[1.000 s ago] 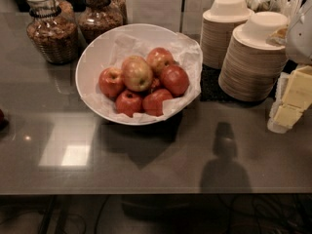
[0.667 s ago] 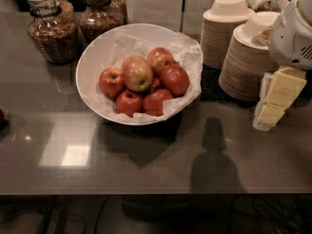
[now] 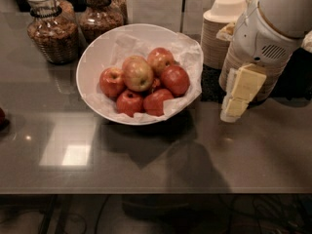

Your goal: Pick apple from white bowl

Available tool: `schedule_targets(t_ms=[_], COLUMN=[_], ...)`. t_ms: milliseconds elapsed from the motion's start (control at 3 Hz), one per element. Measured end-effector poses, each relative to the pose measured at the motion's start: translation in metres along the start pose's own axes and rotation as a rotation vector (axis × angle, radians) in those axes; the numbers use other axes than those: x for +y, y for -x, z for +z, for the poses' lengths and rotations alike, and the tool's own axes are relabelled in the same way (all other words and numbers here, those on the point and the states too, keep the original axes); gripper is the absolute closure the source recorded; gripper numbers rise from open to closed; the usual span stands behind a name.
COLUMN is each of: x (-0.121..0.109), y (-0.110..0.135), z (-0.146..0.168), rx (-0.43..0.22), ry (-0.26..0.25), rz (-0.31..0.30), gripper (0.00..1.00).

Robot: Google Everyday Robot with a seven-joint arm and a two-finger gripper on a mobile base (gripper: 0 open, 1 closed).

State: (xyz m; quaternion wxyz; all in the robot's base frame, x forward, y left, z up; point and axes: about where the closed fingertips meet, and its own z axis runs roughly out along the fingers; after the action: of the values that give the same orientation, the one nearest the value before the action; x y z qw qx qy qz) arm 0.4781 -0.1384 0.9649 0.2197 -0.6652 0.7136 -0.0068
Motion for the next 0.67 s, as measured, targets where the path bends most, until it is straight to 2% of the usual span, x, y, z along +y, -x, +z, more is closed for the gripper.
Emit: schedule_targets(t_ms=[333, 667], x=[0.002, 0.000], y=[0.046, 0.080], z=[-0.016, -0.024], rx=[-0.093, -0.187], ry=[0.001, 0.022], rz=[-0.084, -0.121], gripper=[0.00, 0.00])
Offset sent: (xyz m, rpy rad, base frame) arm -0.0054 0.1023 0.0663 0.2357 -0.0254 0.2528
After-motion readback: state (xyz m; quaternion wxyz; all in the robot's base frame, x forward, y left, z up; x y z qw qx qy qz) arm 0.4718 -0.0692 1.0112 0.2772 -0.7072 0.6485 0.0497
